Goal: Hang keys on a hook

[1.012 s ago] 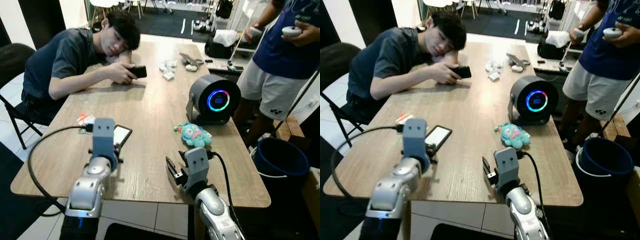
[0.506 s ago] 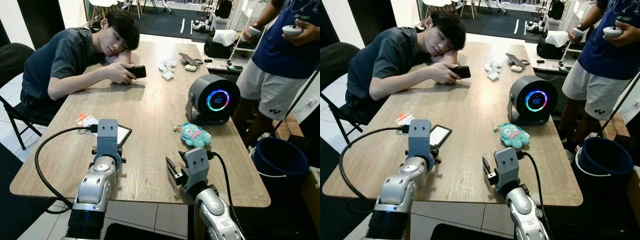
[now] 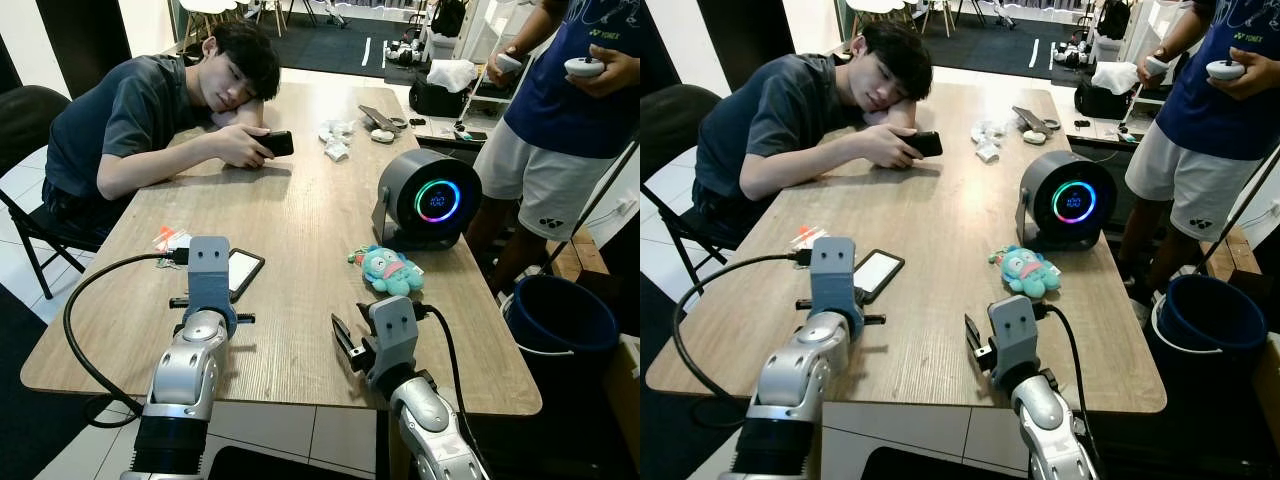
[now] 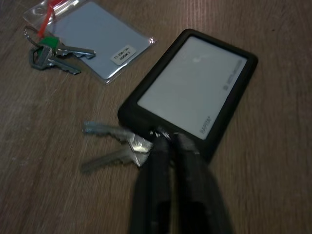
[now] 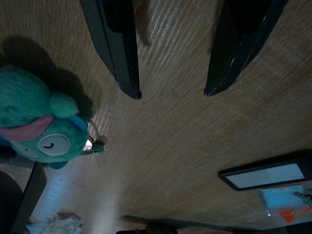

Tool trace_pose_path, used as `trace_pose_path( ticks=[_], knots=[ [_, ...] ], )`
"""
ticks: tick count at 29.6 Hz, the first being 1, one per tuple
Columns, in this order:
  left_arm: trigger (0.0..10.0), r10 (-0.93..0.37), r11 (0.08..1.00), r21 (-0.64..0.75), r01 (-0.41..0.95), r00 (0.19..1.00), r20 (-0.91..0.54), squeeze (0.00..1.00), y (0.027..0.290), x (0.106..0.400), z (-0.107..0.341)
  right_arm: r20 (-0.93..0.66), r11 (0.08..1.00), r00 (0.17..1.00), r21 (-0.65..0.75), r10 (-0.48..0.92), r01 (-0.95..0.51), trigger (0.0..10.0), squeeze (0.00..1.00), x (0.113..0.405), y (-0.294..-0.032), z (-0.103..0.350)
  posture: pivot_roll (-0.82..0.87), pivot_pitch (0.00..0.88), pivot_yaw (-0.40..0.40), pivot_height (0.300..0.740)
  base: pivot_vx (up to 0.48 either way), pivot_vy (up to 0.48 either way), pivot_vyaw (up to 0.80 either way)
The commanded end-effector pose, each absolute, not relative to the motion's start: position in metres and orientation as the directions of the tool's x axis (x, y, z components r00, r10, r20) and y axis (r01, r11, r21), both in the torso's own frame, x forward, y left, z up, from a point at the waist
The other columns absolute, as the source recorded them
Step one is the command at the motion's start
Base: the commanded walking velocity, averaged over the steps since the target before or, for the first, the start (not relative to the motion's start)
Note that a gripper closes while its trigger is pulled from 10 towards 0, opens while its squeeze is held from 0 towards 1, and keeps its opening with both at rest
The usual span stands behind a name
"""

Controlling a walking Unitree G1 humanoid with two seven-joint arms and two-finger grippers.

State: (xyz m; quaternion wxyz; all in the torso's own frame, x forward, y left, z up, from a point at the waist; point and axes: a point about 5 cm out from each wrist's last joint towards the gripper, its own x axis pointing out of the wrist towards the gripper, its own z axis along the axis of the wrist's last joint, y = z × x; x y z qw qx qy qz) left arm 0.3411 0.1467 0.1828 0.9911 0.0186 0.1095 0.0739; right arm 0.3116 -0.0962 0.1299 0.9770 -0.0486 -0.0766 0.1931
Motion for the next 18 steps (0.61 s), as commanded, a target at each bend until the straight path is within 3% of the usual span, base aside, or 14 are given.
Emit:
trace_pose_path(
  ticks=[1,12,13,18],
  knots=[
    [0.0,0.167,0.985,0.09,-0.15,0.957,-0.236,0.0,0.151,0.339,0.174,0.118,0.919,0.914,-0.125,0.388,-0.374,10.0,0.0,0.309,-0.097,0.126,0.1,0.232,-0.036,0.74,0.0,0.0,0.0],
    [0.0,0.159,0.982,0.129,-0.138,0.973,-0.169,0.0,0.151,0.341,0.186,0.12,0.919,0.914,-0.127,0.387,-0.373,10.0,0.0,0.31,-0.097,0.126,0.1,0.217,-0.036,0.74,0.0,0.0,0.0],
    [10.0,0.119,0.989,0.106,-0.106,0.984,-0.131,0.0,0.149,0.34,0.195,0.122,0.919,0.914,-0.128,0.387,-0.372,10.0,0.0,0.311,-0.097,0.126,0.1,0.214,-0.036,0.74,0.0,0.0,0.0],
    [10.0,0.006,0.999,-0.044,-0.007,1.0,-0.016,0.0,0.144,0.333,0.226,0.126,0.921,0.915,-0.13,0.384,-0.368,10.0,0.0,0.312,-0.098,0.128,0.1,0.206,-0.035,0.74,0.0,0.0,0.0]
  ],
)
